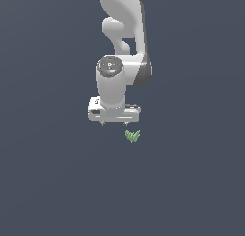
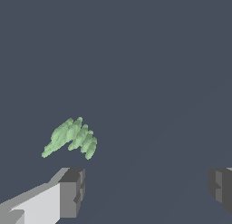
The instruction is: Pick up the object and move it to a goal position.
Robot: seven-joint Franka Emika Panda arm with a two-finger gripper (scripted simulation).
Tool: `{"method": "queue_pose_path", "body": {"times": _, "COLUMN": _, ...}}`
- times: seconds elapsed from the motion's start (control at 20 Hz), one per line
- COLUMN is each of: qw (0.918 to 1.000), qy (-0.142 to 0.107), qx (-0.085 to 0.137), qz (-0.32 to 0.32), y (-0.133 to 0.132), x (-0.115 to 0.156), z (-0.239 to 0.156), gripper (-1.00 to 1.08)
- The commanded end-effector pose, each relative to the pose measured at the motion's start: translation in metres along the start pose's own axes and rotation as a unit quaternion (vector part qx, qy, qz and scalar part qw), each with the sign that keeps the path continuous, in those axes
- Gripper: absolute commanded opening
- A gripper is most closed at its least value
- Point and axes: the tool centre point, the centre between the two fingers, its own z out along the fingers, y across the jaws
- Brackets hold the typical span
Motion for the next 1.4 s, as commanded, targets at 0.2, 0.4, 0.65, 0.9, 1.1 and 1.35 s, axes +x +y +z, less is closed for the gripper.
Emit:
{"method": "queue_pose_path", "body": {"times": 0.2, "qw": 0.9999, "qy": -0.012, "qx": 0.0, "qz": 0.003, "y": 0.005, "x": -0.007, "z": 0.009, "gripper": 1.0}}
{"method": "queue_pose_path", "body": {"times": 0.4, "qw": 0.9992, "qy": -0.036, "qx": 0.001, "qz": 0.014, "y": 0.016, "x": -0.02, "z": 0.024, "gripper": 1.0}}
{"method": "queue_pose_path", "body": {"times": 0.65, "qw": 0.9991, "qy": -0.038, "qx": 0.001, "qz": 0.016, "y": 0.017, "x": -0.021, "z": 0.025, "gripper": 1.0}}
{"method": "queue_pose_path", "body": {"times": 0.9, "qw": 0.9993, "qy": -0.037, "qx": 0.001, "qz": -0.001, "y": 0.014, "x": -0.02, "z": 0.026, "gripper": 1.0}}
{"method": "queue_pose_path", "body": {"times": 1.1, "qw": 0.9989, "qy": -0.036, "qx": 0.0, "qz": -0.029, "y": 0.011, "x": -0.019, "z": 0.028, "gripper": 1.0}}
{"method": "queue_pose_path", "body": {"times": 1.35, "qw": 0.9961, "qy": -0.033, "qx": 0.0, "qz": -0.082, "y": 0.005, "x": -0.018, "z": 0.03, "gripper": 1.0}}
